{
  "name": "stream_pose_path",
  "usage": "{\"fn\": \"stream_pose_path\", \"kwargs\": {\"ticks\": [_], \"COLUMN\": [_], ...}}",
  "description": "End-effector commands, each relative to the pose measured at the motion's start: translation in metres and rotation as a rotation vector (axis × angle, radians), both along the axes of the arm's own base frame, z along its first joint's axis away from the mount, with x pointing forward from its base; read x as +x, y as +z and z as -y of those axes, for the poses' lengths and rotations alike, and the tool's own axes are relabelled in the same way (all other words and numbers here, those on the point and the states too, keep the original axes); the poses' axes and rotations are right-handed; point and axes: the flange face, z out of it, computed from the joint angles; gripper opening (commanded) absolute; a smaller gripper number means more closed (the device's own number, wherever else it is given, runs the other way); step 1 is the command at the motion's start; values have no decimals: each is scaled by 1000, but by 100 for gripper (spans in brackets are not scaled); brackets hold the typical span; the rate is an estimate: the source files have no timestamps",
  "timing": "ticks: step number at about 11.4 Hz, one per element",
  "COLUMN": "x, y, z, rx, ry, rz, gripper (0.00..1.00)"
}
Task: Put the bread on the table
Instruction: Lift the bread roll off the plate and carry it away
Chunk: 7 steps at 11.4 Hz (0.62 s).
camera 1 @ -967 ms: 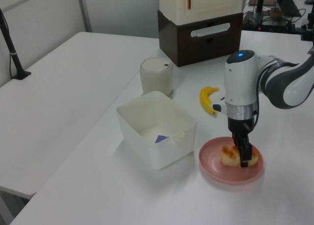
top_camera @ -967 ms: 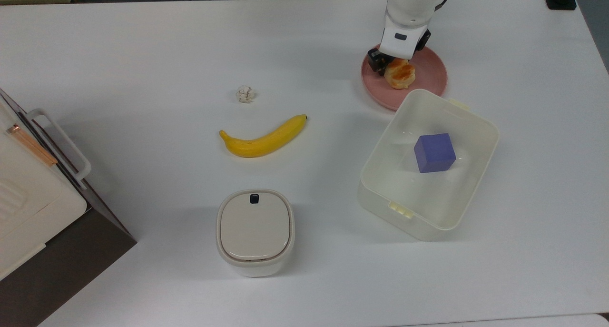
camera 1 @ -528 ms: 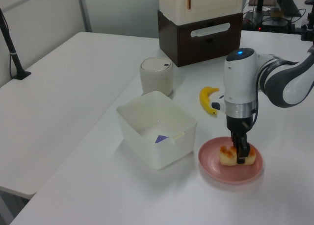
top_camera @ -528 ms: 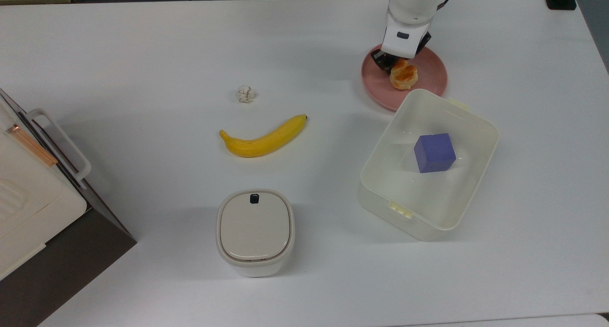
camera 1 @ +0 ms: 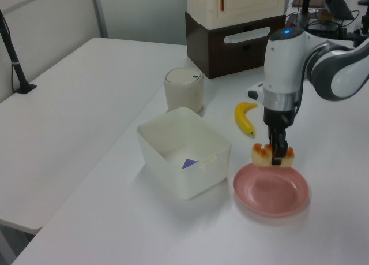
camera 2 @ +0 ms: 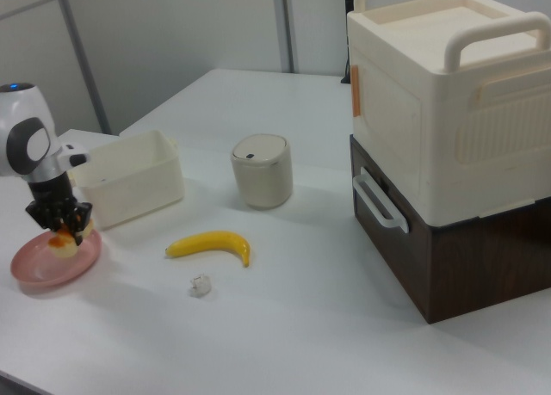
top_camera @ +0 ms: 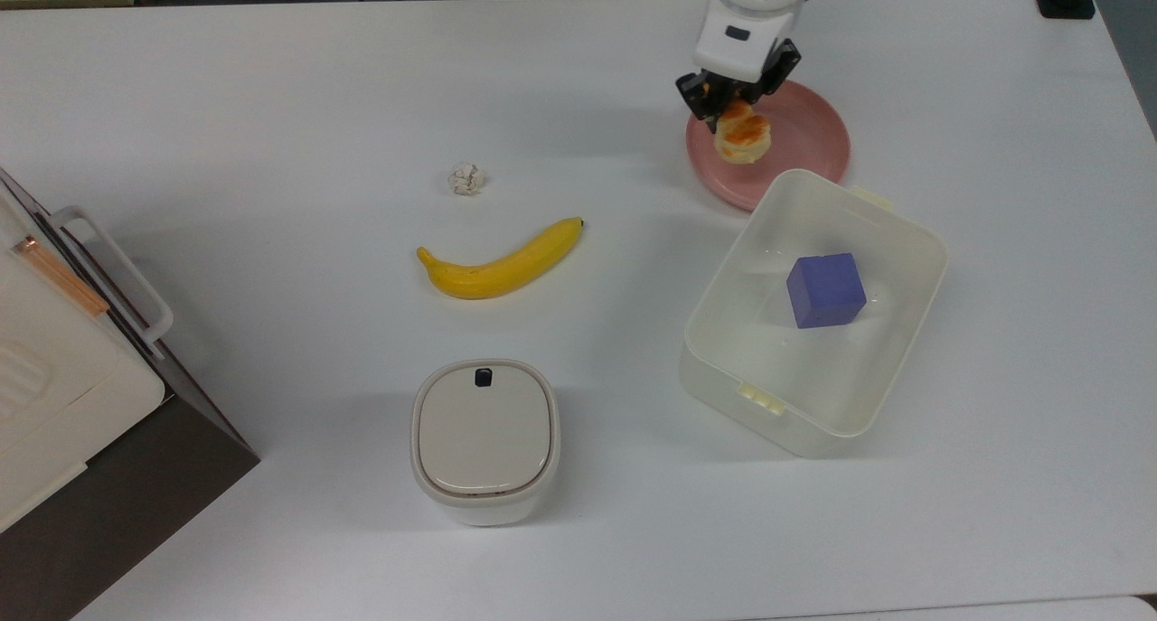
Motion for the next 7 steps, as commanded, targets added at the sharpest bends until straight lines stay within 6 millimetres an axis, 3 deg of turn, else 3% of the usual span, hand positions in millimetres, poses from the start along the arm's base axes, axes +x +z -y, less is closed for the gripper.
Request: {"fn": "stream_pose_path", "kwargs": {"ticks": [1, 4, 7], "x": [22, 44, 53], "y": [23, 31, 31], "z": [67, 158, 246], "rx": [-52, -88, -112], "ry": [-117, -266, -396], "rz": [24, 34, 27], "gripper": [33, 33, 33]}}
